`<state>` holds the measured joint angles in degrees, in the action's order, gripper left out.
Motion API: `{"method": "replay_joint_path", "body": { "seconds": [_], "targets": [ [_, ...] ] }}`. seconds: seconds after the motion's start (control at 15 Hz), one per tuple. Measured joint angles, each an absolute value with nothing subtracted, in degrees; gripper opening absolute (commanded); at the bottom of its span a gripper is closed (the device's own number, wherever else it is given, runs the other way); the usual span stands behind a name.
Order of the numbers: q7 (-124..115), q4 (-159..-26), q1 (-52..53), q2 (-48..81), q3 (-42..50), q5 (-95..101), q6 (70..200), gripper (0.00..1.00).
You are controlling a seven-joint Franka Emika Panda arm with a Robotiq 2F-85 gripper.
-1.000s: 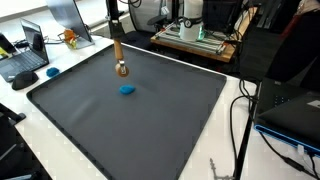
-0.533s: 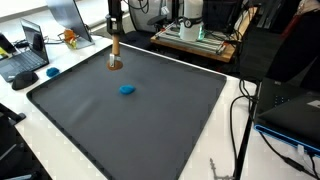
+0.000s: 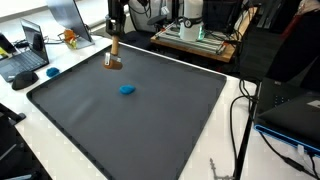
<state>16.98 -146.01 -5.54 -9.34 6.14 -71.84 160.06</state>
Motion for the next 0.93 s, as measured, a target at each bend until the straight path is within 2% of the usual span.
{"method": "replay_joint_path", "body": {
  "seconds": [0.27,0.53,0.73,0.93],
  "targets": [
    [22.7,-146.2,-5.5,-9.0,5.9,-73.9,160.1,0.21],
    [16.5,-146.7,-5.8,-8.6,2.8,-57.6,160.1,0.21],
    [8.2,-147.2,-10.0,-7.4,-4.7,-43.1,160.1,0.21],
    [1.3,-147.7,-20.5,-7.6,-15.6,-28.7,158.4,0.21]
  ]
}}
